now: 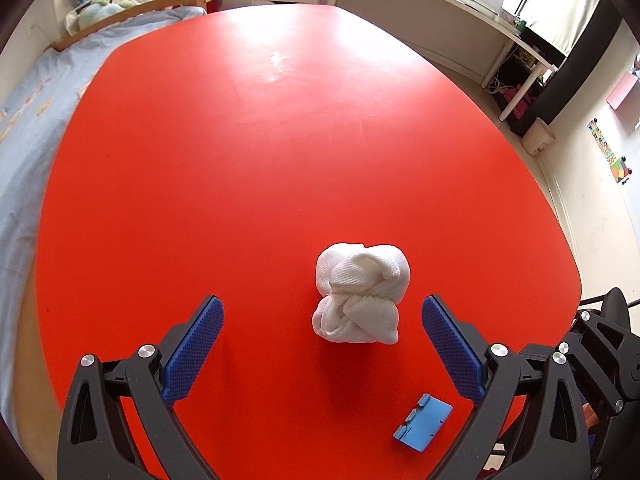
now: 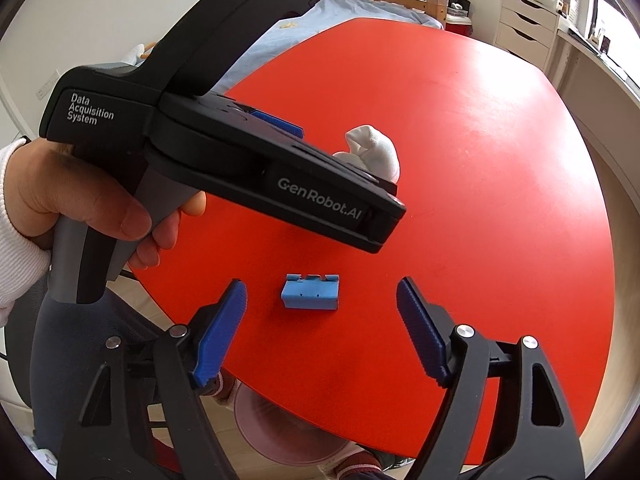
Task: Collect trash
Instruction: 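Move both tools back over the white sock bundle and blue block, then grasp the white sock bundle with the left tool while the right tool grasps the blue block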
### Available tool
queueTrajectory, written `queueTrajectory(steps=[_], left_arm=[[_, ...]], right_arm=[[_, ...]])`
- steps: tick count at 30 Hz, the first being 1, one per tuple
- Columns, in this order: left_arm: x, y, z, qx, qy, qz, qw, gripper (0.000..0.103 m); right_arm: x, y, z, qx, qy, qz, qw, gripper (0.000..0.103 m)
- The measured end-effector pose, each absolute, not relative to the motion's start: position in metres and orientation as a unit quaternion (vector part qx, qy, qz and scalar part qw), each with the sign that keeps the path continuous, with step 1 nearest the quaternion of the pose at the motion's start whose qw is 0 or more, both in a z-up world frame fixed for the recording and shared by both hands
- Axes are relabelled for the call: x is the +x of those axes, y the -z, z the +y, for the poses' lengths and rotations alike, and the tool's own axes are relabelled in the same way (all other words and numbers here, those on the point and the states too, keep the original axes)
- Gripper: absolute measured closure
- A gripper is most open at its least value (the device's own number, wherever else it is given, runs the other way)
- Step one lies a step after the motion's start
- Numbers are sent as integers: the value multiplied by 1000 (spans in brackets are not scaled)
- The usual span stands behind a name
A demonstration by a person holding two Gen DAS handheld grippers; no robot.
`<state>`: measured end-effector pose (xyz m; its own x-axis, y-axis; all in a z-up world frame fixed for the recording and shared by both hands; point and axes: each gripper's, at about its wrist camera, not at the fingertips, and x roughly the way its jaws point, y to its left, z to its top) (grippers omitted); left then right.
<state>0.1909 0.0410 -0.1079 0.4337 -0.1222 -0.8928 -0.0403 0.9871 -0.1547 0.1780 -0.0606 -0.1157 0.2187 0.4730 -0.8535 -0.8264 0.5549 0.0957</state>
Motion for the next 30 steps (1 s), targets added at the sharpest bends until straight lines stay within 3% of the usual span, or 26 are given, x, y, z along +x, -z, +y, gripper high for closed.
queueTrajectory(steps=[3, 5, 7, 8, 15, 30], left_arm=[[191, 108, 41, -69, 21, 528, 846, 8], [192, 108, 39, -67, 21, 526, 848, 14], [192, 110, 39, -61, 20, 530, 846, 28], [192, 111, 39, -60, 19, 530, 846, 30], [195, 108, 39, -48, 11, 528, 848, 66], [184, 102, 39, -54, 8, 520, 852, 71]], right_arm=[[177, 121, -59, -201, -428, 455, 755, 38], [177, 124, -58, -204, -426, 457, 754, 44], [177, 127, -57, -206, -426, 458, 753, 44], [176, 129, -57, -207, -426, 458, 752, 46], [171, 131, -59, -216, -417, 456, 756, 71], [181, 123, -62, -209, -403, 459, 764, 72]])
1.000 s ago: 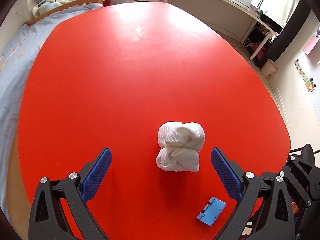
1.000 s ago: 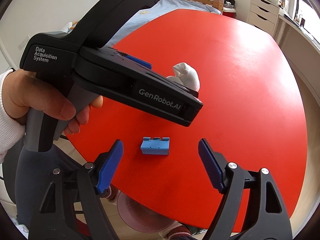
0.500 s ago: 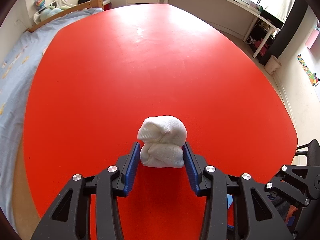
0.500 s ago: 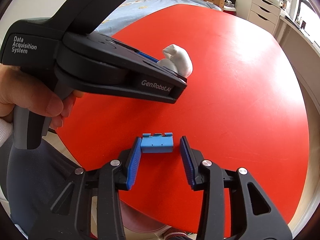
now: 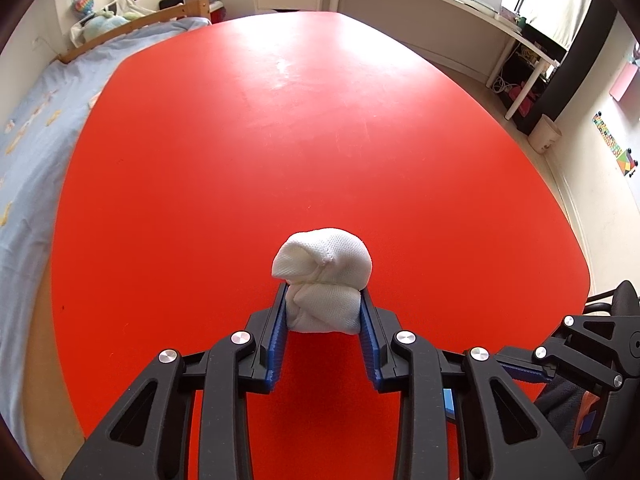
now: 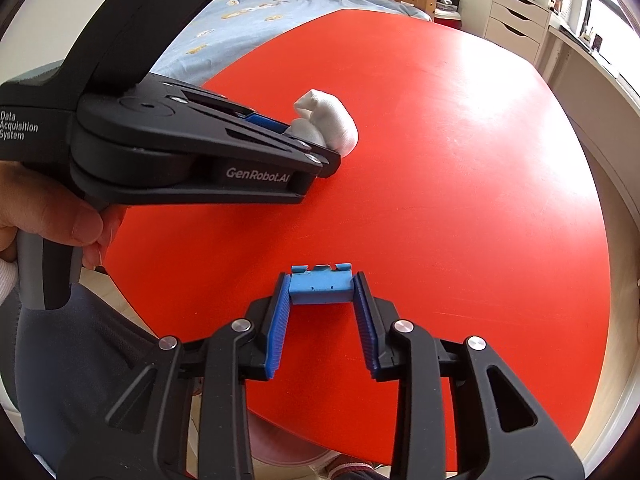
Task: Collect trash
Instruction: 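Grasp the white sock bundle with the left tool while the right tool grasps the blue block, then carry the white sock and blue block off the table over the pink bin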
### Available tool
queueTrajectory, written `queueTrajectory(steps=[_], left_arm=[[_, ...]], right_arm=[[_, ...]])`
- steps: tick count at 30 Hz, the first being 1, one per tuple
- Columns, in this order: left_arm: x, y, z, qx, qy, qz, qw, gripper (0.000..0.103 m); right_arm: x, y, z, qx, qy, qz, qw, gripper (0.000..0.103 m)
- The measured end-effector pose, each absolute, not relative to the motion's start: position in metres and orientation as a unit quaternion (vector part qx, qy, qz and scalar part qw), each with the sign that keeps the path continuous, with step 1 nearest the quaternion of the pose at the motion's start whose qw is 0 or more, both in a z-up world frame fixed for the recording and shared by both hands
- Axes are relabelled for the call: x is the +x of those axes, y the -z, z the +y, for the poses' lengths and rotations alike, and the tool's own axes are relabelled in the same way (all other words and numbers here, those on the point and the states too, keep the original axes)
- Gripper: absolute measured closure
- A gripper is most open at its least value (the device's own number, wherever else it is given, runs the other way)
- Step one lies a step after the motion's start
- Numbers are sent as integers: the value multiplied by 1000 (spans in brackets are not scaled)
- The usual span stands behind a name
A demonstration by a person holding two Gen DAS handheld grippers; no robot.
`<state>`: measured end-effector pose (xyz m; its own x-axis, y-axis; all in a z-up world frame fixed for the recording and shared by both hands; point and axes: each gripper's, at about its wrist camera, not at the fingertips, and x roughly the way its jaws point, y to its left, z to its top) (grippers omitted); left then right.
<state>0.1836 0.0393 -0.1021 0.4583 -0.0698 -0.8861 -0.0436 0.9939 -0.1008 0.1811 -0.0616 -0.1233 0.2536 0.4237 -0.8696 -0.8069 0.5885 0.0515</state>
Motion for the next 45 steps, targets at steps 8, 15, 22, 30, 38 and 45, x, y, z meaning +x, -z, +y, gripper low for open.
queueTrajectory(steps=[8, 15, 22, 30, 38, 45], left_arm=[[173, 84, 34, -47, 7, 505, 862, 71], [155, 69, 33, -41, 4, 490, 871, 71], [127, 49, 28, -38, 5, 468, 883, 71], [98, 33, 14, -41, 13, 449, 893, 71], [62, 20, -1, -36, 25, 431, 901, 71], [33, 15, -11, -37, 32, 421, 906, 71]], right_arm=[[182, 108, -66, -203, -396, 456, 771, 72], [179, 90, -73, -200, -390, 449, 779, 72], [165, 67, -94, -189, -388, 436, 790, 71], [149, 44, -124, -173, -384, 422, 803, 71], [127, 24, -149, -160, -395, 402, 810, 71], [105, 10, -164, -151, -406, 391, 812, 71]])
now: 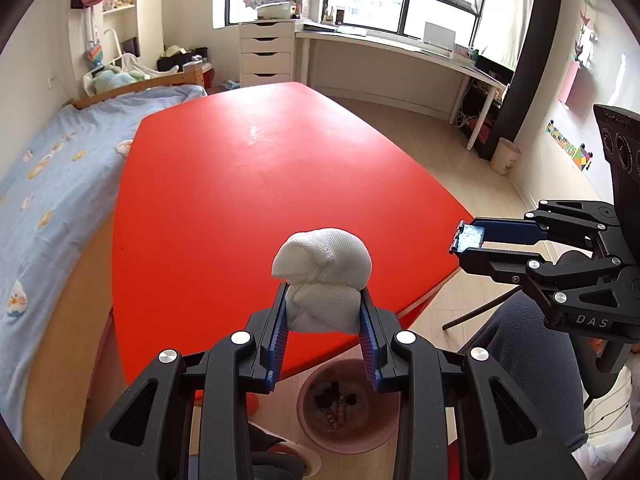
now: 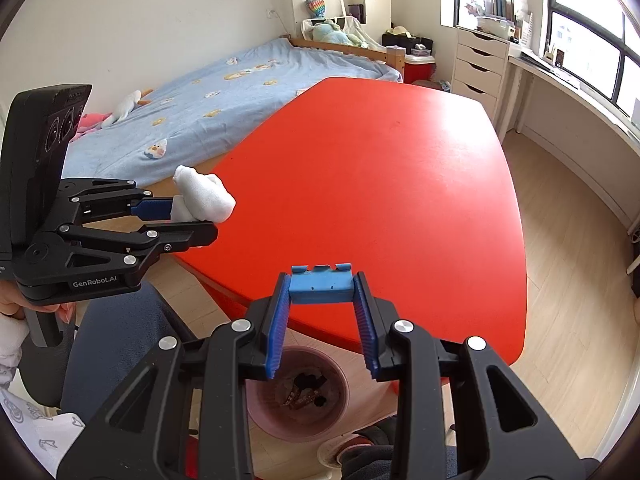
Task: Collect trash
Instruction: 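Carry the white sock and blue block off the table over the pink bin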
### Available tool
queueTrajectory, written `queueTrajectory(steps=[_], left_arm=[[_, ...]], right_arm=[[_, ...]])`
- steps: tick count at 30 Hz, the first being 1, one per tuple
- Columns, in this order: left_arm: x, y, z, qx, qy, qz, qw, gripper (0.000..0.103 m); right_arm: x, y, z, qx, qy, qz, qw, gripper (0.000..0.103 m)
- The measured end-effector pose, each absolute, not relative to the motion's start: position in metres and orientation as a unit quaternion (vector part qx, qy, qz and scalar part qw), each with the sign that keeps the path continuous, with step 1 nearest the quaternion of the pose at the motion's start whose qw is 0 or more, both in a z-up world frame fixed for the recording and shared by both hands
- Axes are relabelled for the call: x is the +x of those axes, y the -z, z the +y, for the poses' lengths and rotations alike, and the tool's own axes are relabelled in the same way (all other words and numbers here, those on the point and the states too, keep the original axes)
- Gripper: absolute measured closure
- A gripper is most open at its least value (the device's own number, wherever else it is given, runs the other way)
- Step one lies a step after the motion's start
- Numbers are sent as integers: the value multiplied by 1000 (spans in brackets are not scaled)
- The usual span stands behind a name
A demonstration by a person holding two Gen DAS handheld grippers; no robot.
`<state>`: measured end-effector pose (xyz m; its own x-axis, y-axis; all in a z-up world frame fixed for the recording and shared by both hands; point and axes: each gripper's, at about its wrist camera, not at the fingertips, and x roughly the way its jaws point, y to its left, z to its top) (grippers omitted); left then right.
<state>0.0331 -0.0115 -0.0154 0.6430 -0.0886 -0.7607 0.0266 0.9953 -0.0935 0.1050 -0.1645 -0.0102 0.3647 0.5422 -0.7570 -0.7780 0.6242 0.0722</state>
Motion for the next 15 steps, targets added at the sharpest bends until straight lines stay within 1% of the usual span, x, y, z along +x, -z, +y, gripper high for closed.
queueTrajectory(steps=[9, 15], left_arm=[[6, 9, -21, -41, 44, 417, 907, 71], [-9, 12, -26, -50, 52, 417, 906, 71]], right_arm=[[79, 0, -180, -147, -415, 386, 811, 71], [65, 9, -190, -143, -413, 396, 808, 71]])
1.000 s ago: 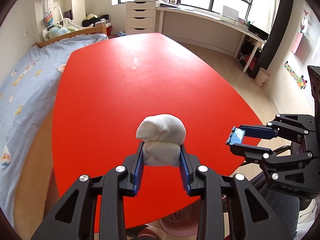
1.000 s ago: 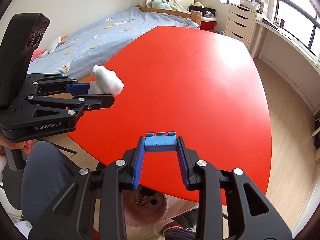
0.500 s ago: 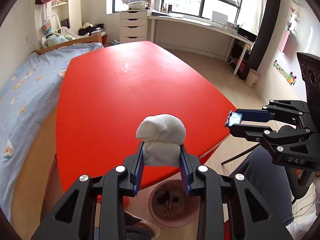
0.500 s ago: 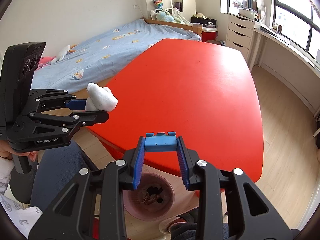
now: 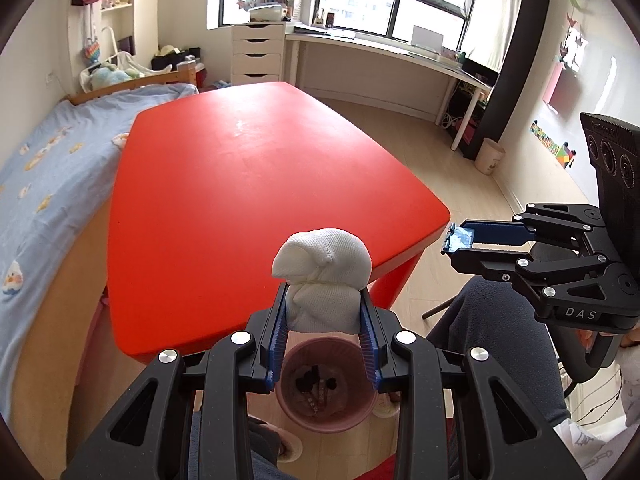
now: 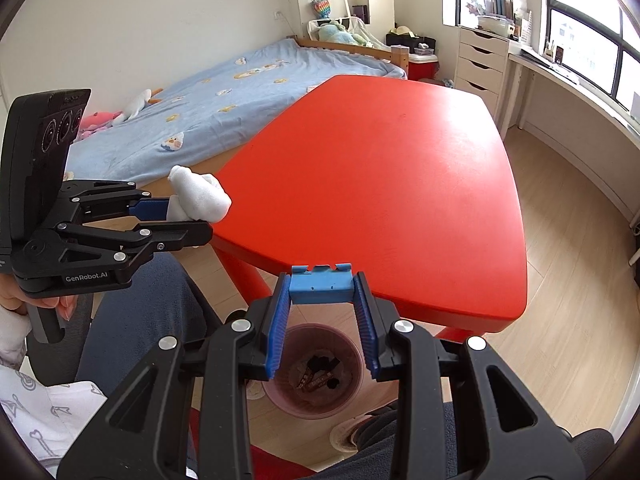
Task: Collect trash
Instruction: 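Carry the white sock and blue block off the table over the pink bin, then open both tools to drop the sock and blue block into the bin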
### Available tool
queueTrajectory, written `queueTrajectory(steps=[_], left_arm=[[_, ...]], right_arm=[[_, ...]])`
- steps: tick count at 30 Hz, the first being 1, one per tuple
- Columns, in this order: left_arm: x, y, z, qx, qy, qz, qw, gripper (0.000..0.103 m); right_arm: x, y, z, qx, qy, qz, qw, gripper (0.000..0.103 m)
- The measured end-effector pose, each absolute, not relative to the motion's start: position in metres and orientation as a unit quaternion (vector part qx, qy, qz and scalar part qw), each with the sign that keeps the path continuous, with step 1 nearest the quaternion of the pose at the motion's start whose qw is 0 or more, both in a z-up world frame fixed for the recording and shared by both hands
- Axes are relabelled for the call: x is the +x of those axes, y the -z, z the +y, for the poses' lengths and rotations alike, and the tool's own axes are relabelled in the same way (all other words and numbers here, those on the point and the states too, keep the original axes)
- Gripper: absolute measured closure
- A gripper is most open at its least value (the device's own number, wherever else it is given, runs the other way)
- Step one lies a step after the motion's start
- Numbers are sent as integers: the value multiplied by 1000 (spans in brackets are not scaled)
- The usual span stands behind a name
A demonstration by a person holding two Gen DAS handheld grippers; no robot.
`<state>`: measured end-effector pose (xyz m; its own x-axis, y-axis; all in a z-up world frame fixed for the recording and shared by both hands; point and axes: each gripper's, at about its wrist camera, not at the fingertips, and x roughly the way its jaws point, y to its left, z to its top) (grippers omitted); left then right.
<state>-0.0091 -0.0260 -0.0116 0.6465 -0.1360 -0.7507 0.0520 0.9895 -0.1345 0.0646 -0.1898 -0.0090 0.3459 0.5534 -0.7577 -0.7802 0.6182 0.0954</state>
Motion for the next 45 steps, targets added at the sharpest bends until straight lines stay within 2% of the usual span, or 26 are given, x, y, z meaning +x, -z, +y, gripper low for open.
queueTrajectory(steps=[25, 26, 27, 28, 30, 31, 32, 38, 45], left_arm=[[-41, 29, -37, -72, 80, 442, 891, 69], [-41, 29, -38, -71, 79, 442, 890, 68], [-41, 30, -37, -70, 77, 444, 890, 62], [-40, 31, -35, -69, 70, 443, 891, 49], [-41, 31, -32, -72, 62, 440, 893, 33], [-41, 31, -30, -73, 58, 439, 894, 19], [-42, 30, -29, -74, 54, 435, 896, 14], [-42, 30, -28, -73, 47, 437, 895, 8], [-41, 31, -25, -78, 39, 439, 894, 8]], right_arm=[[42, 26, -197, -139, -434, 420, 785, 70], [43, 26, -198, -141, -433, 421, 785, 62], [43, 26, -198, -141, -431, 421, 786, 47], [44, 26, -199, -139, -429, 419, 788, 42], [45, 27, -199, -138, -427, 418, 790, 25], [45, 27, -199, -138, -426, 418, 791, 20], [45, 27, -199, -136, -425, 417, 792, 14], [50, 28, -200, -129, -417, 424, 793, 4], [51, 27, -203, -122, -412, 425, 797, 3]])
